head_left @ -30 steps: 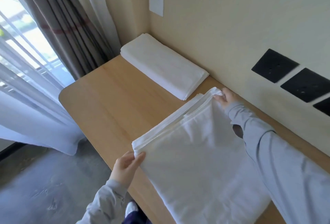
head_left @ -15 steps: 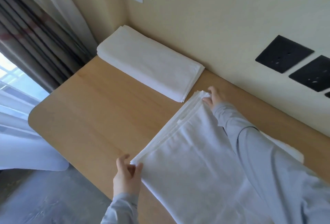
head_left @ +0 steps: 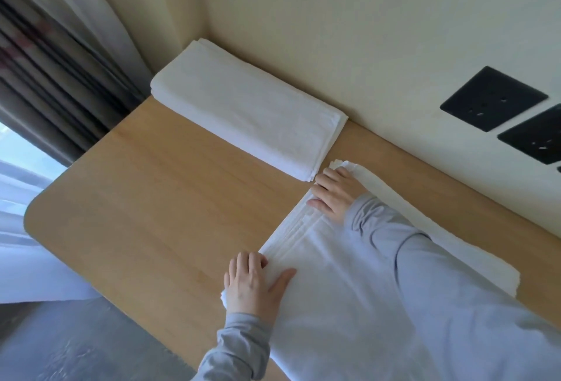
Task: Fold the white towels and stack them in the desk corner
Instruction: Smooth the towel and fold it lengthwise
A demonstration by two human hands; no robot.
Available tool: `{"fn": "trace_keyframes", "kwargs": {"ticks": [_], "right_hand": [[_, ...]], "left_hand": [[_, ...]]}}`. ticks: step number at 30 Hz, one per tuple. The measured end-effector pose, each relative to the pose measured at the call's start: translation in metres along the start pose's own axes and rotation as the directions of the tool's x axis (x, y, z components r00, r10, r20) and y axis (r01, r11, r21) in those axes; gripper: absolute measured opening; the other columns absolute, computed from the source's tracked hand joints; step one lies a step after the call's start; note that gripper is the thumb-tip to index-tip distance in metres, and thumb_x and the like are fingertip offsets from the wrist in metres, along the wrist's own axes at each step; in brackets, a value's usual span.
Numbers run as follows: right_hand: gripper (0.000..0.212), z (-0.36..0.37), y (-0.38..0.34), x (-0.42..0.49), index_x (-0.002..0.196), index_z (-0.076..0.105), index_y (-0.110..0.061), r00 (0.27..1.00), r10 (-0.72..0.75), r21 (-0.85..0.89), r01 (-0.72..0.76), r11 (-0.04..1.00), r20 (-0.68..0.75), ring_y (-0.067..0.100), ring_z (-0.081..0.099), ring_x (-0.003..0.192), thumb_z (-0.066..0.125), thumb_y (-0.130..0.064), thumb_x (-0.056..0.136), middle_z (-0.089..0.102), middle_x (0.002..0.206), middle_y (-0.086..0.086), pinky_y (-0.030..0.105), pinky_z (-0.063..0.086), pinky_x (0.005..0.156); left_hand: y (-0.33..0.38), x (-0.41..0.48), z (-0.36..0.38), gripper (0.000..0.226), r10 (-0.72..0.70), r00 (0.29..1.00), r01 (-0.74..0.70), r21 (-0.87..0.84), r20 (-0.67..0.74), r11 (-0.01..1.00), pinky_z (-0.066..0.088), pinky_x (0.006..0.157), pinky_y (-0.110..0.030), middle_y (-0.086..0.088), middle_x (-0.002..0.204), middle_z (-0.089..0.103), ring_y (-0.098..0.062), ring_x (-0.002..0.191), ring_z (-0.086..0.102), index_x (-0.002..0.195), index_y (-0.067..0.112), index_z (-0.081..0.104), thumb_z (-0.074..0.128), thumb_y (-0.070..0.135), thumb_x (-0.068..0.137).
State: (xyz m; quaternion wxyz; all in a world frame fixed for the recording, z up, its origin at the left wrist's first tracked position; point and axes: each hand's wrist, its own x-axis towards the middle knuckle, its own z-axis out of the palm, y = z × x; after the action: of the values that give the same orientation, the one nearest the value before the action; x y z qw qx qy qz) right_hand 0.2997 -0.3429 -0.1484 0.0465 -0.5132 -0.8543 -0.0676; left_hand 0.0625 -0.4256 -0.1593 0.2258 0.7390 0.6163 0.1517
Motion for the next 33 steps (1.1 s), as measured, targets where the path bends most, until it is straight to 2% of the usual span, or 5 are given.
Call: {"fn": "trace_keyframes", "kwargs": {"ticks": [4,8,16,22,33], "right_hand": [[0.043,0.005,0.005,0.000,0.053,0.057,-0.010,0.998,-0.044,0.000,0.044,0.999,-0.055,0.020,0.054,0.059,0.048,-0.034,0.088,0.057,0.061,0.002,0.029,0.044,0.056],[0.058,0.005,0.009,0.005,0.049,0.053,-0.011,0.990,-0.024,0.033,0.028,0.999,-0.140,0.019,0.051,0.047,0.036,-0.040,0.096,0.053,0.047,0.001,0.027,0.045,0.058],[0.048,0.012,0.007,0.035,0.046,0.056,-0.013,0.998,-0.068,-0.142,0.070,0.987,0.020,0.015,0.048,0.041,0.066,-0.048,0.078,0.050,0.040,-0.003,0.023,0.045,0.054],[0.045,0.012,0.005,0.024,0.056,0.057,-0.012,0.997,0.030,-0.088,-0.035,0.996,-0.068,0.017,0.055,0.055,0.051,-0.046,0.085,0.057,0.054,-0.001,0.029,0.049,0.062],[0.024,-0.010,0.031,-0.012,0.092,0.068,-0.006,0.955,0.284,0.154,-0.294,0.944,0.082,0.030,0.059,0.095,0.065,-0.025,0.077,0.063,0.096,0.008,0.046,0.040,0.084]], "left_hand": [[-0.006,0.004,0.002,0.052,0.065,0.998,-0.066,-0.073,-0.025,0.995,0.047,0.051,-0.037,-0.008,0.057,0.050,-0.030,0.051,0.050,0.053,0.004,0.051,0.087,0.041,0.052],[-0.011,0.004,-0.002,0.054,0.172,0.983,-0.178,-0.147,-0.058,0.973,0.037,0.055,-0.025,-0.002,0.052,0.045,-0.022,0.050,0.046,0.051,0.008,0.044,0.051,0.054,0.078],[-0.027,0.013,-0.014,0.060,0.133,0.990,-0.122,-0.213,0.039,0.969,0.040,0.053,-0.026,-0.003,0.060,0.048,-0.016,0.056,0.046,0.061,0.007,0.047,0.042,0.062,0.085],[-0.030,0.016,-0.014,0.042,-0.043,0.974,0.066,-0.099,0.223,0.993,0.037,0.073,-0.030,0.011,0.073,0.052,-0.020,0.080,0.057,0.077,0.017,0.058,0.075,0.054,0.067],[-0.038,0.021,-0.025,0.042,-0.107,0.932,0.201,-0.245,0.347,0.948,0.036,0.064,-0.023,0.009,0.065,0.049,-0.006,0.064,0.044,0.070,0.031,0.040,0.078,0.048,0.062]]}}
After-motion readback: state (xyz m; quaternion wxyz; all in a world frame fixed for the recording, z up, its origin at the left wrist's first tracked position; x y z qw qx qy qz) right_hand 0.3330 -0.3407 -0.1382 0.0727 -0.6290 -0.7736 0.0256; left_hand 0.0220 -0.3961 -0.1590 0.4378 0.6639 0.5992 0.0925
